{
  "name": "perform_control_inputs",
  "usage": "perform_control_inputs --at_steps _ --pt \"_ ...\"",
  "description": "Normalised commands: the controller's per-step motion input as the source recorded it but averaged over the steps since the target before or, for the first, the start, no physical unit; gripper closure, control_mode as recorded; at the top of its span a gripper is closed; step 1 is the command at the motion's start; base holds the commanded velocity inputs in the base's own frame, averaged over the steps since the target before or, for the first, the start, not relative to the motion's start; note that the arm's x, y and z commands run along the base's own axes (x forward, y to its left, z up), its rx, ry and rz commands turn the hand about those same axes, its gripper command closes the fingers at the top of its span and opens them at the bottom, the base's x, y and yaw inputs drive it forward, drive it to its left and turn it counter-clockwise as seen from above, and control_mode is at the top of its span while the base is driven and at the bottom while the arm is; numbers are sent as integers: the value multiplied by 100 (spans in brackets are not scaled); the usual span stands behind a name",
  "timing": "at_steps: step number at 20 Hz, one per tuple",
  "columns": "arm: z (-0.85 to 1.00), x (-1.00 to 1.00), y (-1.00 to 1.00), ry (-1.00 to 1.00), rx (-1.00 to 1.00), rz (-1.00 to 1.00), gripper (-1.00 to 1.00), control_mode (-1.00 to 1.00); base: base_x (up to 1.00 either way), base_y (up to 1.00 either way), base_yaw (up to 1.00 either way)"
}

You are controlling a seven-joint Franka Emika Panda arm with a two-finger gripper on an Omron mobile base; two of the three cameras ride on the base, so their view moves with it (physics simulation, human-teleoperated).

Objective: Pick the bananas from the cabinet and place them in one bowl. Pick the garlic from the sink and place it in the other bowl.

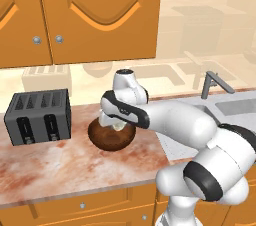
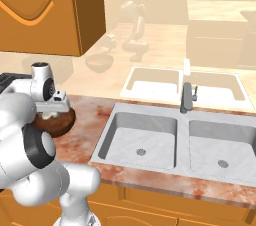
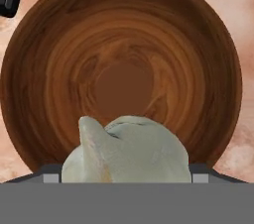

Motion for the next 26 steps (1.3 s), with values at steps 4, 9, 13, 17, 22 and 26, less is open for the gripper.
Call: perform_control_inputs --at_steps 4,9,13,17,22,26 --pt "-26 4 9 0 0 5 100 -100 0 0 0" --pt "-23 1 1 0 0 5 100 -100 0 0 0" --pt "-26 0 0 0 0 4 100 -100 0 0 0" --pt "-18 0 0 0 0 3 100 -100 0 0 0" --pt "-22 0 8 0 0 2 100 -100 0 0 0" --pt "-17 0 12 0 0 1 -100 -100 0 0 0"
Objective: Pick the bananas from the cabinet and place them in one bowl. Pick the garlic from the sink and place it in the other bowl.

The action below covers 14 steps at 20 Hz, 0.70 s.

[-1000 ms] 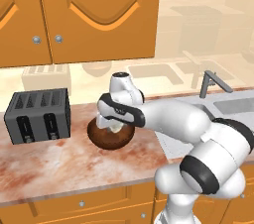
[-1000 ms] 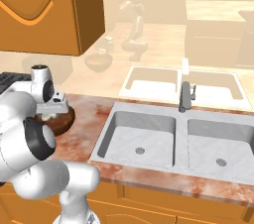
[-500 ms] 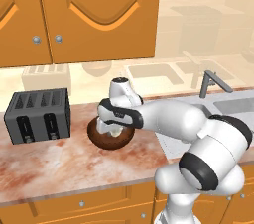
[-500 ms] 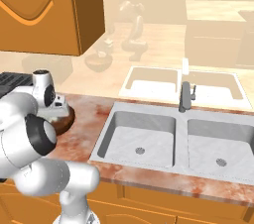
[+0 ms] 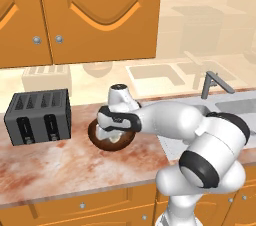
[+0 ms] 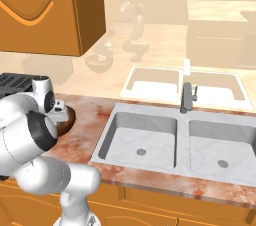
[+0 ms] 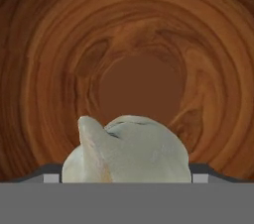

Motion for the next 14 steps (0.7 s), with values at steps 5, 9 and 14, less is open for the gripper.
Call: perform_control_inputs --at_steps 5,9,14 --pt "-4 0 4 0 0 2 -100 -100 0 0 0" --pt "3 0 0 -1 0 0 -100 -100 0 0 0" --pt "34 0 0 -2 1 0 -100 -100 0 0 0"
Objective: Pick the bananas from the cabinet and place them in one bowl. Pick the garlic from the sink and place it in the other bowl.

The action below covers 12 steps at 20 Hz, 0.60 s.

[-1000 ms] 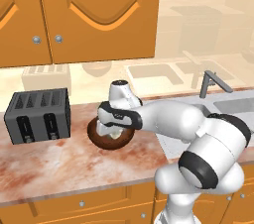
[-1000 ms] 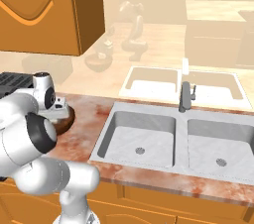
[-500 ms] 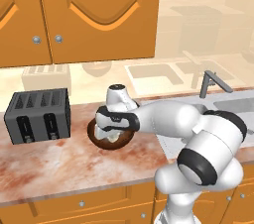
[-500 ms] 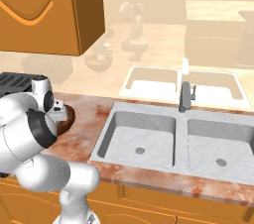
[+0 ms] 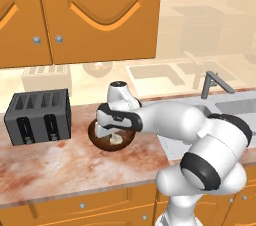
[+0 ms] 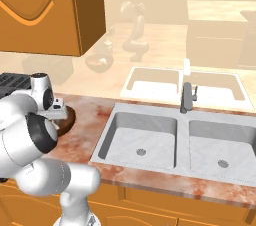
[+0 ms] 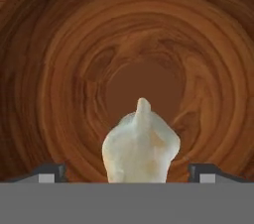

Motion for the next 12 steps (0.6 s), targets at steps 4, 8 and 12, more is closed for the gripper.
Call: perform_control_inputs --at_steps 4,8,12 --pt "79 -9 -10 -12 2 0 -100 -100 0 0 0" --pt "79 -29 -26 -13 1 0 -100 -100 0 0 0" --pt "33 -53 -39 -17 0 0 -100 -100 0 0 0"
